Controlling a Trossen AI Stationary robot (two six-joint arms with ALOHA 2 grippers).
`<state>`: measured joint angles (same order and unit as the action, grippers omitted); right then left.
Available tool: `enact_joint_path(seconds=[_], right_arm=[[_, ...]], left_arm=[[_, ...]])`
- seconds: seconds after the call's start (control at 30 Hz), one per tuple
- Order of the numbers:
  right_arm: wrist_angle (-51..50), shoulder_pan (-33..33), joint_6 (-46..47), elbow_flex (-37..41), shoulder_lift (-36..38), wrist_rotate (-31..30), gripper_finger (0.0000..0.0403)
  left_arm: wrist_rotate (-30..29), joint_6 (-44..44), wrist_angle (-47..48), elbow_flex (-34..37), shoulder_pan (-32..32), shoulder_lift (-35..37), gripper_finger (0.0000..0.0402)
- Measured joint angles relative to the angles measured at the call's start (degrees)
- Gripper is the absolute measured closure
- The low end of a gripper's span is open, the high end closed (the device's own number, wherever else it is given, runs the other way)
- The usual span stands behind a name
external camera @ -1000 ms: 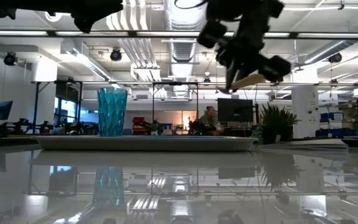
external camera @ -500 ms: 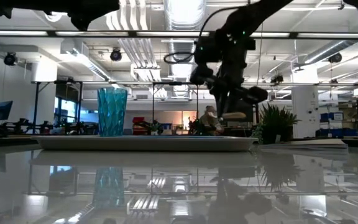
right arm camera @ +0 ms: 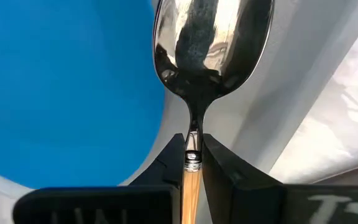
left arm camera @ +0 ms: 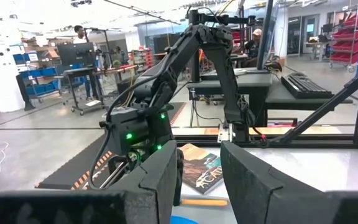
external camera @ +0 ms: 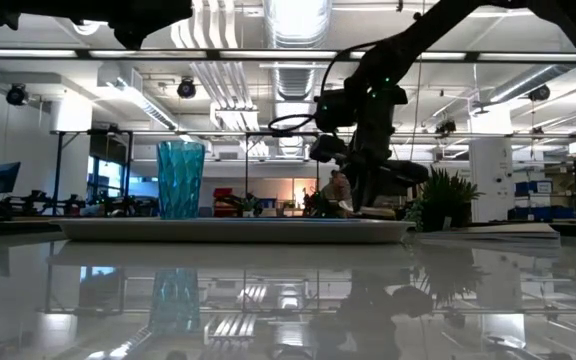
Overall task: Pick and place plate/cup/fork/spoon on tray
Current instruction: Put the yellow spoon to the right side of the blue plate on the gray tray
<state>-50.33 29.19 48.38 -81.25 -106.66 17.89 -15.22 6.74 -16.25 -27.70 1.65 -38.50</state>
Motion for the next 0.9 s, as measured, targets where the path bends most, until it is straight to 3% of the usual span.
enact_joint_path(seconds=[0.73, 0.9], right_arm=[[1.46, -0.07, 1.83, 0.0, -0.05, -6.0, 0.038], [1.43, -0.04, 2.93, 0.0, -0.05, -7.89, 0.0352]], left_arm=[[0.0, 0.0, 0.37, 0.02, -0.01, 0.15, 0.0294], [0.0, -0.02, 0.35, 0.02, 0.0, 0.17, 0.0294]])
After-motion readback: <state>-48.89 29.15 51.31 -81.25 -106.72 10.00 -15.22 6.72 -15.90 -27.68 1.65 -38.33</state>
